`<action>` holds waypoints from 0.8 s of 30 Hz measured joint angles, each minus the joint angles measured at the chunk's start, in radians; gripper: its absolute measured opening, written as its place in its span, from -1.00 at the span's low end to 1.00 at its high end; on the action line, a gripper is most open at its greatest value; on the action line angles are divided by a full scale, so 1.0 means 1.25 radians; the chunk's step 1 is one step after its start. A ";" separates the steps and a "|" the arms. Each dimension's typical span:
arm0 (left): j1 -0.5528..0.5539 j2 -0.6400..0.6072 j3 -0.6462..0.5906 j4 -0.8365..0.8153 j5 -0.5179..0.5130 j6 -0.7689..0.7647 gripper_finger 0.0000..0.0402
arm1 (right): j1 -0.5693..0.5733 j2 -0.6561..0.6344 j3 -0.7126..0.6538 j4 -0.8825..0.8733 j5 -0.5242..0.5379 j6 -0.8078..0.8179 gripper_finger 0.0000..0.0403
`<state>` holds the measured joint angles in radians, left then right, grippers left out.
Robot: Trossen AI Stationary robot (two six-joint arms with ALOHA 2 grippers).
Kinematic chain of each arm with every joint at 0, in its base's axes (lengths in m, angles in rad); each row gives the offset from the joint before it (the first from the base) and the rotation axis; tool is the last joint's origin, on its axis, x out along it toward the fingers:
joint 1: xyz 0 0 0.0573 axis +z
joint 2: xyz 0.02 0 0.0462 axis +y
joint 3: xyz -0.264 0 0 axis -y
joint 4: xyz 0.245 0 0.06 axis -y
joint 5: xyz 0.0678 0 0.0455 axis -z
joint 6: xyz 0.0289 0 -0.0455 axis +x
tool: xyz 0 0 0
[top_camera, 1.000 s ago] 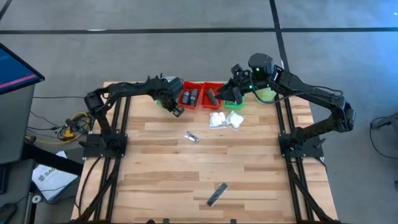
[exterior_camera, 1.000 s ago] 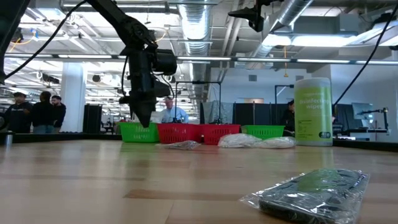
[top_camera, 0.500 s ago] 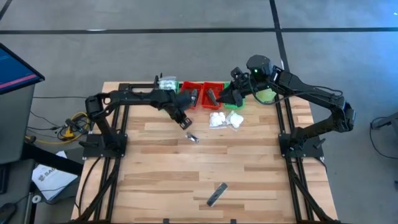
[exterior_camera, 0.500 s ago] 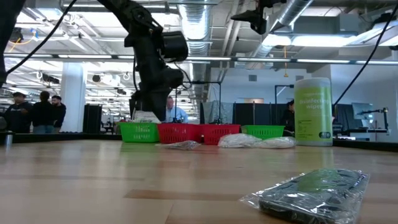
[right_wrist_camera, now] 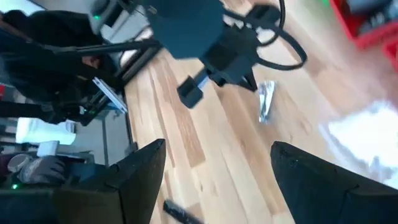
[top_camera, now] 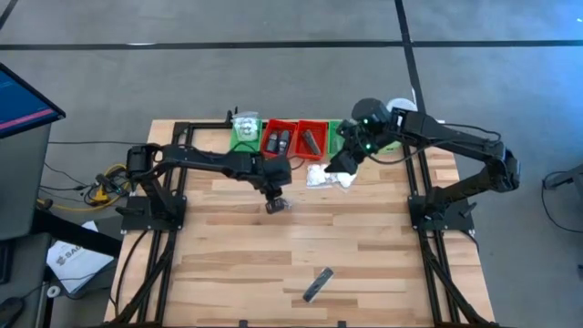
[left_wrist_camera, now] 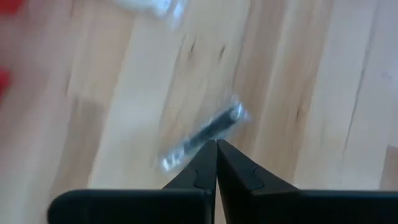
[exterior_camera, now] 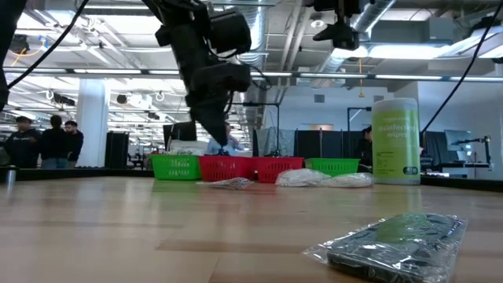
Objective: Pick & Place Travel size toiletries
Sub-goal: Put the nail cutter into the right green basket
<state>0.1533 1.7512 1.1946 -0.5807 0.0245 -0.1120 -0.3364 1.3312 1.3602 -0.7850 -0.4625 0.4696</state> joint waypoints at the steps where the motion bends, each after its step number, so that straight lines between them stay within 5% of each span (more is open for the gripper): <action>1: -0.003 0.000 0.000 0.015 0.000 0.028 -0.96 | 0.012 0.000 0.000 -0.002 0.012 0.018 0.39; 7: -0.009 0.000 -0.001 0.050 0.000 0.171 -0.69 | 0.086 -0.004 0.000 0.001 0.110 0.101 0.39; 18: -0.012 0.000 -0.109 0.141 0.006 0.296 0.31 | 0.191 -0.004 0.000 0.032 0.179 0.210 0.39; 24: -0.012 0.000 -0.129 0.195 0.001 0.296 0.50 | 0.207 -0.004 0.000 0.033 0.187 0.228 0.39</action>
<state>0.1387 1.7508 1.0332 -0.3369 0.0261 0.2584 -0.0774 1.3262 1.3602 -0.7433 -0.2287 0.7547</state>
